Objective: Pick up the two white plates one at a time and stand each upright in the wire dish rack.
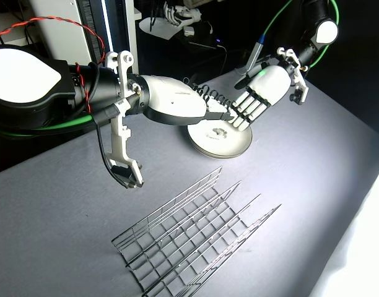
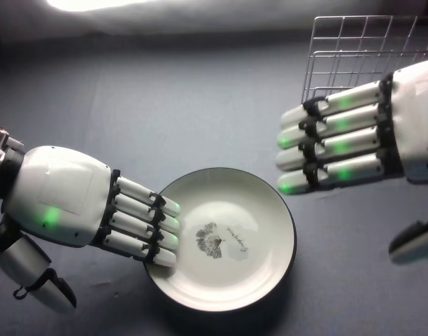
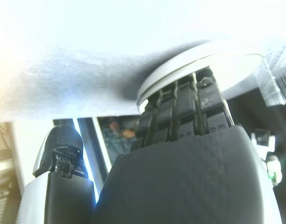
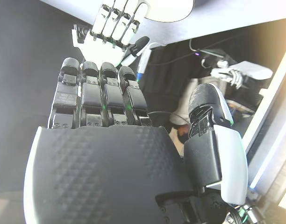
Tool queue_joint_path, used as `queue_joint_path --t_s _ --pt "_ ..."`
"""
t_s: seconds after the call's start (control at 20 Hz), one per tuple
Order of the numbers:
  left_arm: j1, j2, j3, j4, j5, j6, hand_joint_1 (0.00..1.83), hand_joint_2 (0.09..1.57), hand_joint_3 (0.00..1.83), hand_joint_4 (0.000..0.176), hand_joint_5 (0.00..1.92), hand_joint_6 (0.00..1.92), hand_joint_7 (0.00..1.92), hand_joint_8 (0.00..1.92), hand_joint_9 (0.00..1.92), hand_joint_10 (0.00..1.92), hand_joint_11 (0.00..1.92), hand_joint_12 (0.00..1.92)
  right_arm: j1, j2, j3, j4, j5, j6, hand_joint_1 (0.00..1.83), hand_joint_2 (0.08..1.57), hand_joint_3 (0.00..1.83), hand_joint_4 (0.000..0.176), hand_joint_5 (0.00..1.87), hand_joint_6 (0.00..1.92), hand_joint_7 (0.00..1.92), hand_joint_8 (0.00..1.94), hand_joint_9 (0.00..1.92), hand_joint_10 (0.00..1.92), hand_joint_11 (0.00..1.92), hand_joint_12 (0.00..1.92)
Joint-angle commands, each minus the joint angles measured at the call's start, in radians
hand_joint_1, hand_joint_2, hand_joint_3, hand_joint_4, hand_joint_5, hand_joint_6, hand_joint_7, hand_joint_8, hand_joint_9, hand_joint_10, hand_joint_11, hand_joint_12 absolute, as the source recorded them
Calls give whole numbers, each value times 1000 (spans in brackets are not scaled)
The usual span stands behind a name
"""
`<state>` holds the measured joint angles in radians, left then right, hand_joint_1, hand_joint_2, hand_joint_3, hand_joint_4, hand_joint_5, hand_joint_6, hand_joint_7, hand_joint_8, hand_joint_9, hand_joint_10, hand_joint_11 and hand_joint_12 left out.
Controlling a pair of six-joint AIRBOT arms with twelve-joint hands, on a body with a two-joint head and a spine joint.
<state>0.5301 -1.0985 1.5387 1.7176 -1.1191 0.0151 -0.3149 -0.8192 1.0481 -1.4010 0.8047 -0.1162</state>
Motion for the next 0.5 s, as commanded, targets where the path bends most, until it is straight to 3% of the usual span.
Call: queue_joint_path --t_s 0.0,0.05,0.1,0.15,0.35,0.4,0.45 --pt "3 -3 7 -36 -37 6 0 1204 0 0 47 10 12 3 1 0 0 0 10 0 -2 70 61 0 0 1186 6 0 92 3 67 2 51 6 0 272" --pt "4 -7 9 -30 -33 6 0 1207 0 0 50 10 8 1 0 0 0 0 10 -6 -2 70 67 0 0 1193 4 0 119 6 95 6 80 11 0 369" --pt "7 -9 11 -29 -32 8 0 1208 0 5 71 17 24 7 7 3 3 1 10 -13 -2 70 70 0 0 1207 6 0 52 9 36 9 20 10 0 186" --pt "8 -10 12 -27 -30 8 0 1208 0 5 71 17 24 7 7 3 3 1 10 -17 -2 70 70 0 0 1207 6 0 52 9 36 9 20 10 0 186" --pt "13 -15 20 -11 -30 11 0 1203 0 0 105 7 80 7 57 7 34 20 2 -32 -1 70 70 0 0 1259 14 0 74 5 66 1 61 5 0 316" --pt "14 -16 22 -4 -29 11 0 1211 0 0 105 3 68 0 46 0 36 24 -5 -34 -1 70 70 0 0 1314 14 0 36 2 14 1 3 0 0 188" --pt "17 -17 22 -1 -29 11 0 1213 1 0 84 0 35 0 11 0 19 17 -15 -36 1 70 70 0 0 1333 19 0 37 3 7 0 0 0 0 180"
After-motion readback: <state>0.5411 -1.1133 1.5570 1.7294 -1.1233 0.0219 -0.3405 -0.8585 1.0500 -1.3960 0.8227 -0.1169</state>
